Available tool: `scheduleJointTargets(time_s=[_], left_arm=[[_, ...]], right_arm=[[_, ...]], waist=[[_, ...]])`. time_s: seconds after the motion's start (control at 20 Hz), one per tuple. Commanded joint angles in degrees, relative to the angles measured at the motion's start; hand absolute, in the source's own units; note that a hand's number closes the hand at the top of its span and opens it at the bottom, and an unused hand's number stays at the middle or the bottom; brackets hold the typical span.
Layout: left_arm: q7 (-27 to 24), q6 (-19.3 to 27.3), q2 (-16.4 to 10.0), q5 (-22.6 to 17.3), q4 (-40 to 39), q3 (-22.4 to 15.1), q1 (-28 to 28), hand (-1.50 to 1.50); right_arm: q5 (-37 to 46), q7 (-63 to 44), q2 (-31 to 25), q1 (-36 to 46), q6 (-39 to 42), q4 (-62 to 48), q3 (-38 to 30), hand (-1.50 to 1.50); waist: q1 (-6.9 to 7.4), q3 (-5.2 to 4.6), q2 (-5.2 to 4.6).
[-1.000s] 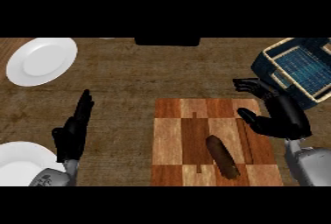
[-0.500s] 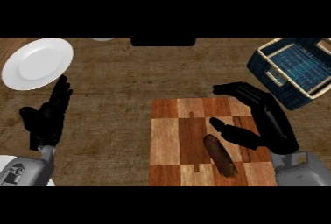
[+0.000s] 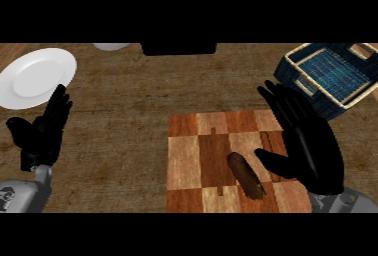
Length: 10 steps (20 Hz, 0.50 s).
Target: Pick the sweet potato from the cutting board and place it in the basket
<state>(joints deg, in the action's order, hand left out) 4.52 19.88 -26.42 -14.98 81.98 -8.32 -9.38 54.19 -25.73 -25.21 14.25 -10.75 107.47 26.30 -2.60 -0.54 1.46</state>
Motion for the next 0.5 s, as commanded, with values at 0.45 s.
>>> scheduleJointTargets(time_s=[0.45], left_arm=[[0.5,-3.9,-1.7,-1.8,-0.4,2.0,-0.9,0.00]], right_arm=[[1.3,-39.6,5.6,-3.0,46.9,22.3,13.4,-1.50]], waist=[[1.28,0.26,-0.89]])
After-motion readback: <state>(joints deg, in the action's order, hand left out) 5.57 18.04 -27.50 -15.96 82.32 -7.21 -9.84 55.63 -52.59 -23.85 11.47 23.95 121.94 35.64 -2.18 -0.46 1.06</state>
